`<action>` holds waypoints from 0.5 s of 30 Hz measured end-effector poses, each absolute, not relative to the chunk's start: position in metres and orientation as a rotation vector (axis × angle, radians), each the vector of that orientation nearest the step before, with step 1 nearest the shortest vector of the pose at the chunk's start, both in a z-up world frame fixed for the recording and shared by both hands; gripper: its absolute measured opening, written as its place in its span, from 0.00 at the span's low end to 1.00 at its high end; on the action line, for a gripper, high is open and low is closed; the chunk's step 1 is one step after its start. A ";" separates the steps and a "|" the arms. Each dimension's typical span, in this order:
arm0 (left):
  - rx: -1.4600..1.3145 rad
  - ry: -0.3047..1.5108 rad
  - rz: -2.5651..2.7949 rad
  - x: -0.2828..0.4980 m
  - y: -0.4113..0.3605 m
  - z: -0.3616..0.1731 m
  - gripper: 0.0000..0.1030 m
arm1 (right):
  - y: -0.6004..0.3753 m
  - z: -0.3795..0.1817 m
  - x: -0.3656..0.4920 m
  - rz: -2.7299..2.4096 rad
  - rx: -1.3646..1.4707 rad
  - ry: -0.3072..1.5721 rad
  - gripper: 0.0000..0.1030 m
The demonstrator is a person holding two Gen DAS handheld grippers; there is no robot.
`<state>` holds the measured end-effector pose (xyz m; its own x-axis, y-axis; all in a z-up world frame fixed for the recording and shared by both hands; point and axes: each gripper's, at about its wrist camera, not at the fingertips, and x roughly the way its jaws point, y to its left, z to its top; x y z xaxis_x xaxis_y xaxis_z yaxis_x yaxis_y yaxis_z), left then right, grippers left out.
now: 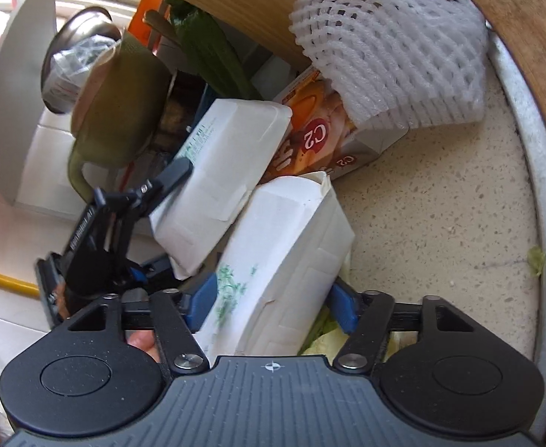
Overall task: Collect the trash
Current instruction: 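Carry the held foam boxes with both tools over the black trash bin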
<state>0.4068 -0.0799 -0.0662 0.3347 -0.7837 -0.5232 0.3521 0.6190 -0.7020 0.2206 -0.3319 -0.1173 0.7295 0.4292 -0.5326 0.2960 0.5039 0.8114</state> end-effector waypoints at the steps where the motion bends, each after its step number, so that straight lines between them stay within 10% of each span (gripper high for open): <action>1: -0.506 0.948 -0.790 0.408 -0.080 -0.060 0.54 | -0.332 -0.115 0.219 0.084 1.059 0.784 0.59; 15: -0.414 0.952 -0.795 0.391 -0.081 -0.053 0.46 | -0.334 -0.092 0.213 0.092 0.932 0.775 0.54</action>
<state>0.3907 -0.0806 -0.0531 0.3338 -0.7578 -0.5605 0.4164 0.6521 -0.6336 0.2132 -0.3342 -0.0916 0.7314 0.3894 -0.5598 0.2479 0.6128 0.7503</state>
